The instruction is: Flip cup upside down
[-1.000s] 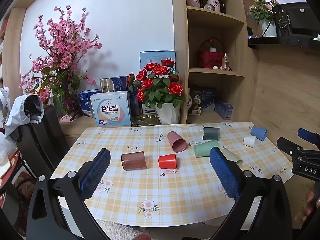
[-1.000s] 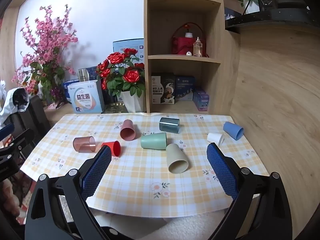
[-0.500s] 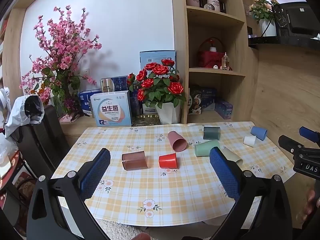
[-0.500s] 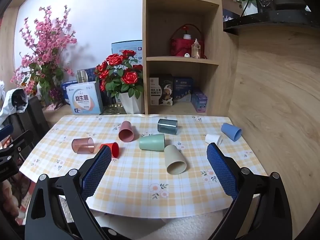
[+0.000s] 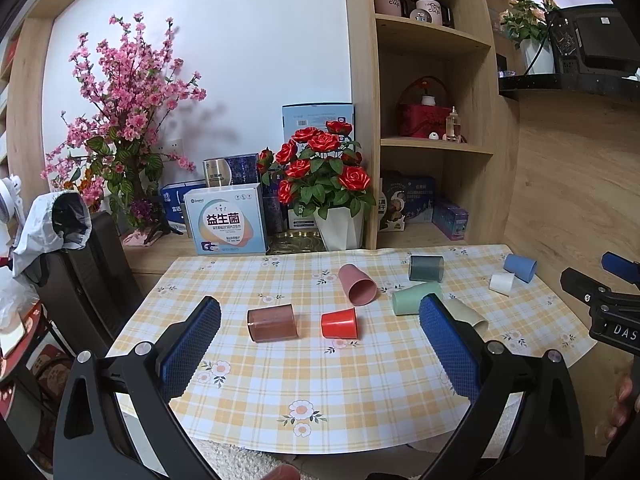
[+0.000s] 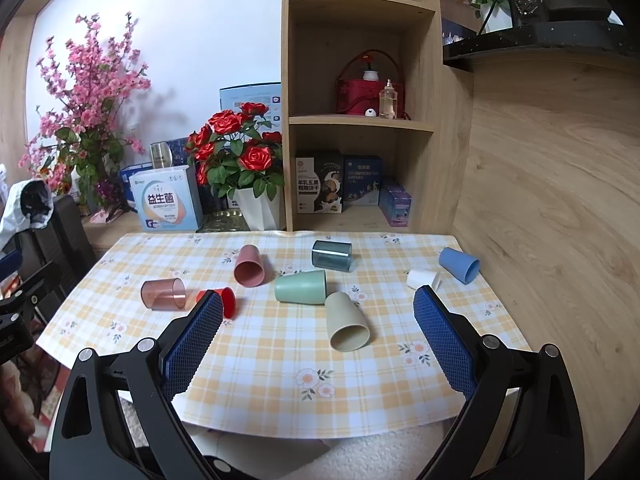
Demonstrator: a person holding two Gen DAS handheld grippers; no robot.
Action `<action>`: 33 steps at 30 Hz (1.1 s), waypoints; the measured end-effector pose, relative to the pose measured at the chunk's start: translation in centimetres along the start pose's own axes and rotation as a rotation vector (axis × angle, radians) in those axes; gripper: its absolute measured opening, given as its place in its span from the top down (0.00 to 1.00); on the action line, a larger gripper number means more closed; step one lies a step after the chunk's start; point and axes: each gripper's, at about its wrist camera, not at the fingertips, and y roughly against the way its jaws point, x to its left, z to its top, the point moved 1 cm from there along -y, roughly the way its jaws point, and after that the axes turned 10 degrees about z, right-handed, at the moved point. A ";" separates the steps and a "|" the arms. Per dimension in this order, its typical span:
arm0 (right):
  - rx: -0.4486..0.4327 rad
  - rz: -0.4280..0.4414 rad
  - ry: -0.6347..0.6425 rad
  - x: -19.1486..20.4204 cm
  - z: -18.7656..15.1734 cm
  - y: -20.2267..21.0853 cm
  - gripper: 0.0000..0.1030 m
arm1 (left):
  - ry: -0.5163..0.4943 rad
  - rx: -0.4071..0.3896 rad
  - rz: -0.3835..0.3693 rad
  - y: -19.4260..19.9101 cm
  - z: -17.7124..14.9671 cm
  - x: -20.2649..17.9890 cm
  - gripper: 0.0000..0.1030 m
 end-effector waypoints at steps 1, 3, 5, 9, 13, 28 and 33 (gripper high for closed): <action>0.000 0.000 0.000 0.0 0.0 0.0 0.10 | 0.000 0.000 0.000 -0.1 0.1 -0.2 0.06; -0.001 0.000 0.000 0.0 0.0 0.0 0.10 | 0.000 0.000 0.000 -0.2 0.0 -0.1 0.06; -0.001 0.000 0.000 0.0 -0.1 0.0 0.10 | 0.000 0.000 -0.001 -0.1 0.1 0.0 0.06; -0.002 -0.001 0.000 0.0 -0.1 0.0 0.10 | 0.001 -0.003 0.003 -0.2 -0.3 0.1 0.06; -0.004 -0.002 -0.001 -0.2 0.3 0.0 0.10 | 0.001 -0.004 0.004 -0.2 -0.3 0.4 0.06; -0.004 -0.003 -0.001 -0.2 0.2 -0.1 0.10 | -0.002 -0.005 0.005 -0.1 -0.2 0.5 0.06; -0.002 -0.003 0.000 -0.3 0.3 -0.1 0.10 | -0.002 -0.005 0.005 -0.1 -0.1 0.5 0.06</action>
